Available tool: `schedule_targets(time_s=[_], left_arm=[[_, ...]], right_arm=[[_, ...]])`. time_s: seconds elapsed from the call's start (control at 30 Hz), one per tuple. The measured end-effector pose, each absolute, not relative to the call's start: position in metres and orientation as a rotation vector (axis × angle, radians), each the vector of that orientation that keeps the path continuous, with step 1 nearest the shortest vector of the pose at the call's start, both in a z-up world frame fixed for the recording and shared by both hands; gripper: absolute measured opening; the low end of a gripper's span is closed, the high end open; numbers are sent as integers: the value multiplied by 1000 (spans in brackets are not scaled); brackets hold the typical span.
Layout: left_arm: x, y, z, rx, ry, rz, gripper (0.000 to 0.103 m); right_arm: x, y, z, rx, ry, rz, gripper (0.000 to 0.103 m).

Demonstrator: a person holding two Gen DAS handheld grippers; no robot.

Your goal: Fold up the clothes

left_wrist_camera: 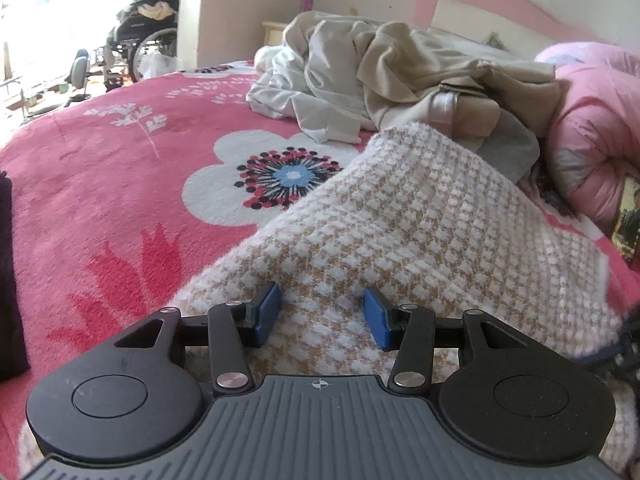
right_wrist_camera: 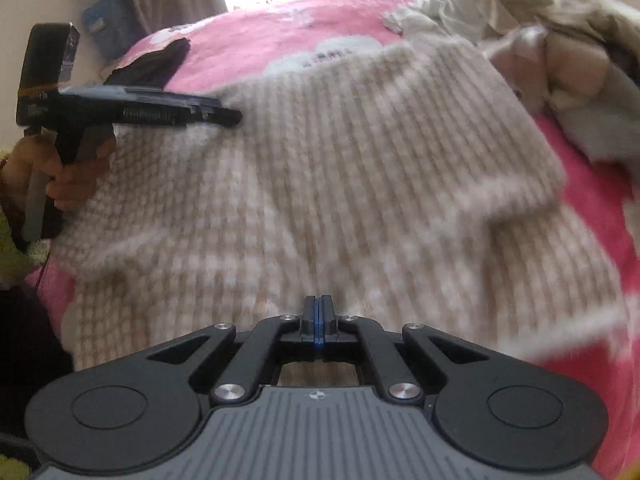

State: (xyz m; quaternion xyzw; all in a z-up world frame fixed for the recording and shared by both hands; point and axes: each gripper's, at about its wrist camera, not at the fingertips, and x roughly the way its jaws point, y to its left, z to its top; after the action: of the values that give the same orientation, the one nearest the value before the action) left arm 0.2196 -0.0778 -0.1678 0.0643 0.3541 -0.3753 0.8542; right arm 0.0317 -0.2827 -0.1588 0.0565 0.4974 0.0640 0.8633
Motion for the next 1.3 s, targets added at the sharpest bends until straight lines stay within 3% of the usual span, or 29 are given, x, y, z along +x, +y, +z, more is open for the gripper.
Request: schedule_targets(time_s=[0.17, 0.23, 0.3, 0.37, 0.5, 0.63, 0.7, 0.93, 1.13, 1.23, 1.3], left_arm=[[216, -78, -154, 48, 770, -713, 47], [206, -80, -142, 35, 734, -696, 47], [187, -88, -130, 56, 685, -732, 48], [168, -101, -125, 88, 668, -785, 48], [138, -144, -142, 180, 724, -891, 48], [124, -173, -175, 241, 818, -914, 49], [118, -171, -183, 255, 780, -902, 49], [122, -161, -189, 204, 772, -935, 49], [122, -161, -191, 193, 750, -948, 49], [122, -160, -192, 195, 743, -958, 49], [122, -159, -193, 197, 740, -966, 49]], right_arm=[[17, -301, -152, 252, 1051, 101, 0], [10, -318, -137, 299, 1003, 92, 6], [0, -342, -118, 359, 929, 76, 43], [-7, -383, -103, 466, 845, 45, 50], [14, -462, -99, 618, 759, -5, 52], [61, -513, -128, 748, 786, 35, 59], [84, -526, -147, 810, 802, 84, 62], [142, -541, -203, 911, 874, 238, 70], [146, -514, -218, 894, 919, 405, 78], [163, -508, -220, 908, 915, 451, 76], [177, -502, -223, 907, 921, 456, 67]])
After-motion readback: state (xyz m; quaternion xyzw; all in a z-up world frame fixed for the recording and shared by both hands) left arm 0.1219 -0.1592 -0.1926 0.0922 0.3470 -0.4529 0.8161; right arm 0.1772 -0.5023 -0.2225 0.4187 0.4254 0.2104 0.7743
